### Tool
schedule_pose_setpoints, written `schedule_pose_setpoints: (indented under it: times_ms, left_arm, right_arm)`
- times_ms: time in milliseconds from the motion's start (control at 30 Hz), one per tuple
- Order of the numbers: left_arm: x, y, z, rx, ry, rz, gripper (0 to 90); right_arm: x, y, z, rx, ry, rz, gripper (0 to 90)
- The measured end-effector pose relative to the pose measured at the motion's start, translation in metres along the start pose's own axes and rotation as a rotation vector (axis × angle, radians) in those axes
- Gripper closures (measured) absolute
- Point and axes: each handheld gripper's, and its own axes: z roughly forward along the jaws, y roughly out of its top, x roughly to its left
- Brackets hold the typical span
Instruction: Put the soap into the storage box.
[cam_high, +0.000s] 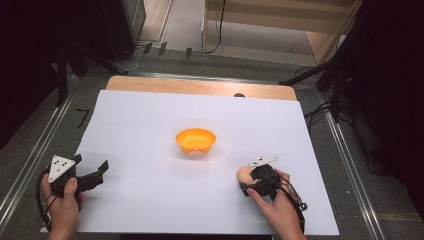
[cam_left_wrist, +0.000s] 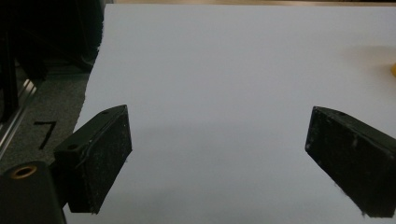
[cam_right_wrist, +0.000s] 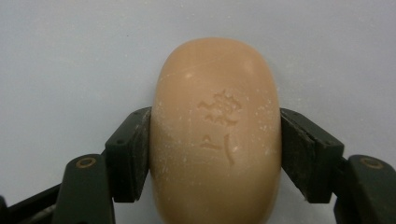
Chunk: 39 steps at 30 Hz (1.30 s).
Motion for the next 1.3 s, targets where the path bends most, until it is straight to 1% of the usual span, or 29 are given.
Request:
schedule_pose_setpoints:
  times_ms: [267, 400, 467, 633, 800, 1033, 1067, 1133, 1200, 1300]
  left_arm:
    - [0.0000, 0.0000, 0.0000, 0.001, 0.000, 0.000, 8.0]
    - [0.0000, 0.0001, 0.0001, 0.002, -0.003, 0.003, 8.0]
    - [0.0001, 0.0000, -0.0001, 0.001, -0.004, 0.004, 8.0]
    - [0.0000, 0.0000, 0.0001, 0.001, -0.003, 0.001, 8.0]
    - [-0.0001, 0.0000, 0.0000, 0.001, -0.002, 0.001, 8.0]
    - [0.0001, 0.0000, 0.0001, 0.001, -0.004, 0.000, 8.0]
    - [0.0001, 0.0000, 0.0001, 0.001, -0.004, 0.000, 8.0]
    - [0.0002, 0.0000, 0.0001, -0.001, -0.004, -0.002, 8.0]
    - [0.0004, 0.0000, 0.0001, -0.001, -0.005, -0.003, 7.9]
    - [0.0004, 0.0001, 0.0001, 0.000, -0.005, -0.003, 8.0]
  right_arm:
    - [0.0010, 0.0030, 0.0004, 0.025, -0.005, -0.004, 32.1]
    - [0.0003, 0.0019, 0.0005, 0.016, 0.000, -0.008, 31.8]
    - [0.0002, 0.0024, 0.0005, 0.020, 0.001, -0.010, 31.8]
    - [-0.0003, 0.0018, 0.0004, 0.012, 0.007, -0.027, 32.5]
    - [-0.0024, 0.0023, 0.0010, 0.007, 0.027, -0.062, 32.8]
    - [-0.0034, 0.0031, 0.0010, 0.008, 0.036, -0.070, 33.1]
    - [-0.0034, 0.0034, 0.0009, 0.009, 0.035, -0.074, 33.1]
    - [-0.0033, 0.0037, 0.0008, 0.001, 0.037, -0.104, 33.2]
    - [-0.0042, 0.0040, 0.0003, 0.003, 0.047, -0.111, 33.2]
    - [-0.0056, 0.0052, -0.0002, 0.006, 0.063, -0.148, 33.2]
